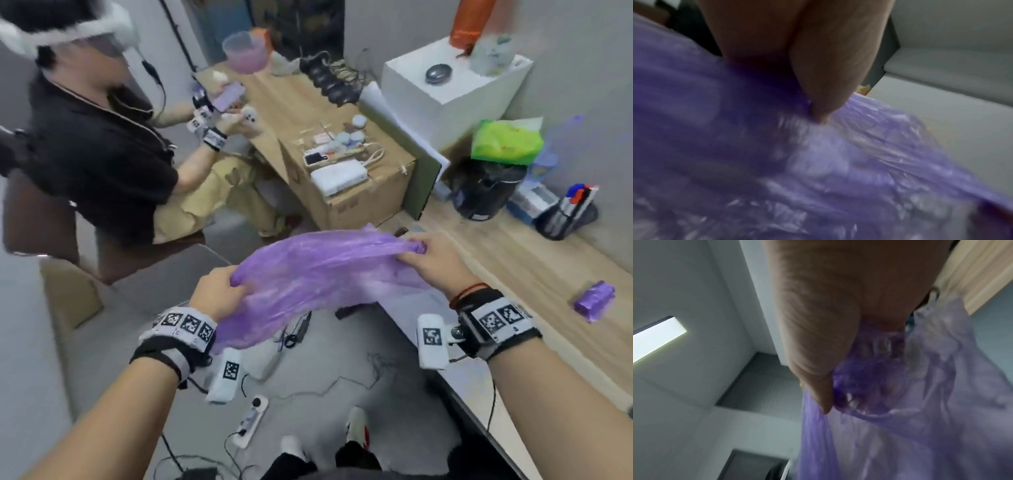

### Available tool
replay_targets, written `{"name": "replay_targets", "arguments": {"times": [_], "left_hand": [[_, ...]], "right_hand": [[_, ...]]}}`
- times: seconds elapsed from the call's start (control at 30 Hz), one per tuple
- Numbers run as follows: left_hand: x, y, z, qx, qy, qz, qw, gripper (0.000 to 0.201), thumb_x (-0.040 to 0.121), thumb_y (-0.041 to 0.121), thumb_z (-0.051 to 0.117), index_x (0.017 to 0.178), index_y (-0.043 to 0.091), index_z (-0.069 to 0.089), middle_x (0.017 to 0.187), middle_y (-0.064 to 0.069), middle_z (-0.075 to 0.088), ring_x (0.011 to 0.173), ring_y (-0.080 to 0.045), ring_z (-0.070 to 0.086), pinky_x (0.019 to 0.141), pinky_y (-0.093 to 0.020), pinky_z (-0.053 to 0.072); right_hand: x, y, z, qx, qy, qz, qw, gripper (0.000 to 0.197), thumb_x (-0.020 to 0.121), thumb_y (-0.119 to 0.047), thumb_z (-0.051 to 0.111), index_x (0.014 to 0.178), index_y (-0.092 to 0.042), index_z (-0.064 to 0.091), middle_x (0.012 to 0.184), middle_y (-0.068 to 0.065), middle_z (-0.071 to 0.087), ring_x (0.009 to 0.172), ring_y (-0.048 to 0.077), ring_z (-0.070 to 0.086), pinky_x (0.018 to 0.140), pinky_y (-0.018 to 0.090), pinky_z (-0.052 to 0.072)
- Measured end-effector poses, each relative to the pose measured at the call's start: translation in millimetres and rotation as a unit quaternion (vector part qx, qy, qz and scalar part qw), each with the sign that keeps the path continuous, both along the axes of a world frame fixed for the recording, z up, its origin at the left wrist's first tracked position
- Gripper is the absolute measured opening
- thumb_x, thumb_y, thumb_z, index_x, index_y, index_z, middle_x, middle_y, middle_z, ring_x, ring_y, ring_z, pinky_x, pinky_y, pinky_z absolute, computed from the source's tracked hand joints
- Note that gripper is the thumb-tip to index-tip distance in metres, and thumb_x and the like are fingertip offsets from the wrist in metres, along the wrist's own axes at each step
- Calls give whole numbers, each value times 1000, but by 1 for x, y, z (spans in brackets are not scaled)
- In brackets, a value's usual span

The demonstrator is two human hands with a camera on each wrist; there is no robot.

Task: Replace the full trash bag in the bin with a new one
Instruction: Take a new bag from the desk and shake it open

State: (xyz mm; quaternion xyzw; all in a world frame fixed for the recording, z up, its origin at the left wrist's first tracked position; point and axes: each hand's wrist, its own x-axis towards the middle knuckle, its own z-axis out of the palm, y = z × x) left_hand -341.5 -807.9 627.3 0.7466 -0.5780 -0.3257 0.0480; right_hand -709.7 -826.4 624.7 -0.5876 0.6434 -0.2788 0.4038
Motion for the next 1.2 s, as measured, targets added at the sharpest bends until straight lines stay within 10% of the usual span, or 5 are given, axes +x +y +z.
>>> {"name": "replay_targets", "arguments": {"times": [0.23, 0.47, 0.8, 1.0, 1.2], "left_hand": [[83, 78, 0, -173, 109, 48, 978, 92, 61, 32, 92, 140, 24, 45, 128, 5, 53, 117, -11, 48, 102, -29, 37], [160, 147, 9, -156, 152, 113, 969, 26, 72, 32, 81, 94, 34, 67, 86, 11, 71, 78, -3, 64, 75, -23, 47], [227, 261, 22, -188, 97, 324, 922, 26, 83, -8, 67, 105, 4, 73, 94, -5, 71, 83, -12, 61, 69, 4, 40], [271, 360, 26, -151, 54, 458, 875, 43, 80, -13, 56, 68, 28, 56, 70, 12, 61, 77, -18, 60, 76, -22, 44], [301, 453, 39, -186, 80, 589, 782, 41, 82, -13, 49, 110, 8, 70, 101, -7, 74, 95, -22, 67, 90, -37, 55]], "right_hand": [[241, 5, 11, -8, 41, 298, 954, 18, 73, -29, 72, 90, -28, 65, 87, 1, 71, 84, 20, 66, 81, 34, 50], [366, 55, 19, 0, 20, 452, 892, 23, 80, -22, 75, 101, -17, 67, 97, 2, 72, 91, 18, 67, 85, 36, 53], [458, 111, 7, 69, 2, 603, 795, 32, 77, -23, 82, 106, -13, 71, 97, 6, 76, 87, 23, 72, 87, 40, 57], [537, 184, 19, 84, -67, 632, 768, 22, 85, -13, 75, 96, -5, 58, 76, 4, 70, 64, 8, 68, 62, 23, 56], [599, 249, 24, 23, 52, 772, 633, 15, 85, -22, 75, 74, -19, 67, 64, -18, 60, 52, -10, 56, 57, 6, 39]]}}
